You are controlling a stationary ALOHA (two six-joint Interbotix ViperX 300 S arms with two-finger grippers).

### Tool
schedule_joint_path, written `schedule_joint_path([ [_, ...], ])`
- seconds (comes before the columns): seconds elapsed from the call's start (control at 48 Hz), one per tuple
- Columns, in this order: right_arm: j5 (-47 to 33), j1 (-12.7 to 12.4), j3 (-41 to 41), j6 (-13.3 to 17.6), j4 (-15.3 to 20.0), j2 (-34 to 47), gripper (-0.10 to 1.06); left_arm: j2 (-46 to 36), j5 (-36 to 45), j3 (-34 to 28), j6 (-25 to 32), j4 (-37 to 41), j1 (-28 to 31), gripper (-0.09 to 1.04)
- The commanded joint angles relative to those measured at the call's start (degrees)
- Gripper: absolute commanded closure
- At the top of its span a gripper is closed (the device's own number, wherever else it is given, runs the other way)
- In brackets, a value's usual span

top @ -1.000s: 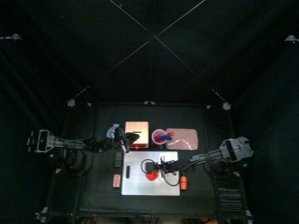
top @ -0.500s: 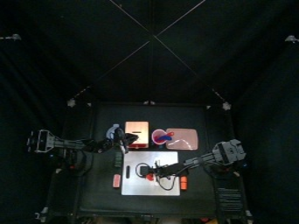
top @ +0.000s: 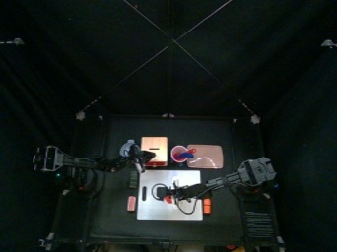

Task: Get the cutter from the drawer then cut the dough then place the extra dough in the bowl
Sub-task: Cut the dough

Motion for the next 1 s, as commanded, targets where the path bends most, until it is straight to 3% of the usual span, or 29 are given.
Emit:
schedule_joint_path([
  [0.021, 0.1, 0.0, -1.8, 0.0, -0.4, -1.5, 0.47, 0.3, -0.5, -1.0, 0.0, -0.1, 0.0, 0.35],
  [0.5, 0.3, 0.3, -0.9, 0.0, -0.9, -0.2, 0.47, 0.4, -0.5, -0.9, 0.0, -0.1, 0.0, 0.35],
  [1.0, 0.4, 1.8, -0.4, 0.1, 0.8, 1.6, 0.43, 0.4, -0.5, -1.0, 0.0, -0.1, -0.1, 0.35],
])
